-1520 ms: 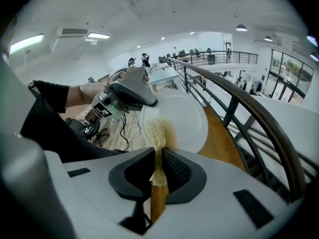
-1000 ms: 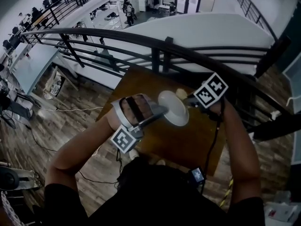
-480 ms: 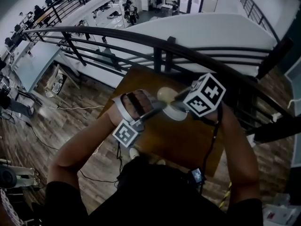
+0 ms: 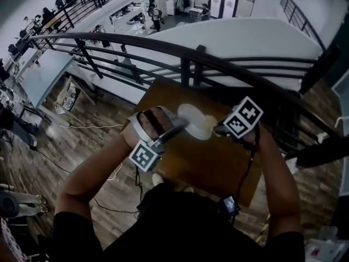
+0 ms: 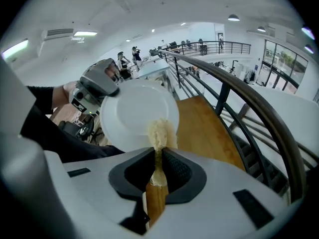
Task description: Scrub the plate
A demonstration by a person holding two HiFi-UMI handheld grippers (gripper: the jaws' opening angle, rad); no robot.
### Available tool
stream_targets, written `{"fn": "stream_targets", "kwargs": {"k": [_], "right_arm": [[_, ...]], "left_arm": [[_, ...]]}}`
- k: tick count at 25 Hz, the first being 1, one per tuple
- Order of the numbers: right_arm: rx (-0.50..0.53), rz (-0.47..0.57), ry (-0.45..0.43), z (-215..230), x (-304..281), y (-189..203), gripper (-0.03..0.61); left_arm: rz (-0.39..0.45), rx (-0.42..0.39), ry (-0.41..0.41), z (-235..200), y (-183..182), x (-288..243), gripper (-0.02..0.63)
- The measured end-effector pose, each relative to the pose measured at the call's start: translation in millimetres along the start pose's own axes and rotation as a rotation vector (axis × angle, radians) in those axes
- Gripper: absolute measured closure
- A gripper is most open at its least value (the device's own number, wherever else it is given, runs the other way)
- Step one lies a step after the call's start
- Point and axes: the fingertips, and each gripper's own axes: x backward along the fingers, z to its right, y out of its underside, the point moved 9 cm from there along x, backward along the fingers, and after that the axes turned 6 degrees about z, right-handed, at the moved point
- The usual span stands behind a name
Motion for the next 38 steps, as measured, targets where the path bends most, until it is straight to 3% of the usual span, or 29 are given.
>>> {"fn": "stream_targets", "kwargs": {"k": [6, 12, 16, 21, 26, 31, 34, 38], "right_arm": [[-0.037, 0.023, 0.017, 19, -19, -11, 0.528], [0.006, 0.066, -0.059, -7, -16, -34, 0.528], [0.065, 0.085, -0.133, -37, -16, -45, 0.528], [0.071, 0.095, -0.182, -51, -8, -32, 0.528], [0.043, 0.054, -0.156, -42, -10, -6, 0.528], [-0.043, 0.015, -0.102, -4, -20, 20, 0.528], [-0.087, 0.007, -0.098, 10, -27, 23, 0.528], [-0.063, 0.010, -0.074, 13, -24, 10, 0.528]], "left_arm": [[0.042, 0.014, 0.014, 9, -18, -2, 0.591], [0.058, 0.051, 0.048, 18, -37, -12, 0.591], [0.033, 0.053, 0.076, 32, -28, -12, 0.591], [-0.021, 0.072, 0.093, 38, -11, -10, 0.591], [-0.054, 0.082, 0.076, 33, -1, -4, 0.591], [-0.026, 0.072, 0.064, 27, -7, -2, 0.591], [0.006, 0.068, 0.055, 22, -16, -1, 0.588], [0.046, 0.059, 0.058, 15, -33, -6, 0.588]]}}
